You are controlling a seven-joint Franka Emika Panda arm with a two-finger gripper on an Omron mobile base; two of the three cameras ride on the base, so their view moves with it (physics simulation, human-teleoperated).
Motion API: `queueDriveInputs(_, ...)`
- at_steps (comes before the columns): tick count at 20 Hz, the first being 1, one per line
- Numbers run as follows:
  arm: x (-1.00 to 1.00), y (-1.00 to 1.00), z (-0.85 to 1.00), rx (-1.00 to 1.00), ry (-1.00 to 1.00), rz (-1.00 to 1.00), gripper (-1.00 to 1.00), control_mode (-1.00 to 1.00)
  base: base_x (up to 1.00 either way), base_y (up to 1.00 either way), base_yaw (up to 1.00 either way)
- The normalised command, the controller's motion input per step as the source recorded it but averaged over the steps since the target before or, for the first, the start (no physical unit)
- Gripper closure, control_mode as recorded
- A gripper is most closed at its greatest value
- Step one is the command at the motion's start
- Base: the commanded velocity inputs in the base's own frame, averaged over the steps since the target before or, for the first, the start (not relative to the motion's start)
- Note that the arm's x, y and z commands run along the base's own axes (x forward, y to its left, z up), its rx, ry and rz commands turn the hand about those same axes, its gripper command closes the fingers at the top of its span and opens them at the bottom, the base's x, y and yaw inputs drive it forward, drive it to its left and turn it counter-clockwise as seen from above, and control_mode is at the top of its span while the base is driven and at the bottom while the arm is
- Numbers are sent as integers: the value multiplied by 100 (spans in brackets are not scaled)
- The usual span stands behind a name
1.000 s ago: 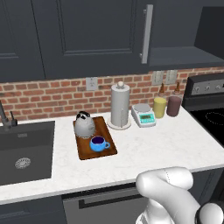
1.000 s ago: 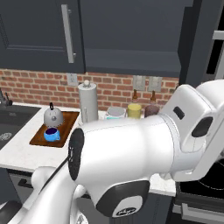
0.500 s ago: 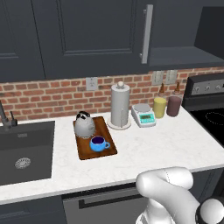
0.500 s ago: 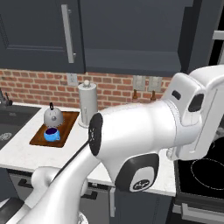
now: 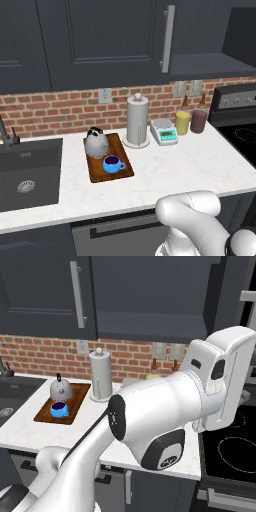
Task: Pick the kettle from the counter and place it on the tray. Then pick the mug from the cabinet and place it on the tray. Then close the cabinet doors.
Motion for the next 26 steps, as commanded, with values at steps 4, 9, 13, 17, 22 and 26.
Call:
queueDriveInputs(4, 38, 4, 1, -3, 2, 11, -100, -100, 0, 0, 0)
queueDriveInputs(9, 26, 31, 0, -8, 5, 13, -100, -100, 0, 0, 0)
queueDriveInputs(13, 32, 46, 0, -8, 7, 13, -100, -100, 0, 0, 0)
queueDriveInputs(17, 37, 36, 3, -4, 6, 15, -100, -100, 0, 0, 0)
queueDriveInputs(22, 41, 40, 1, -3, 11, 16, -100, -100, 0, 0, 0)
queueDriveInputs(26, 44, 37, 0, 0, 16, 18, -100, -100, 0, 0, 0)
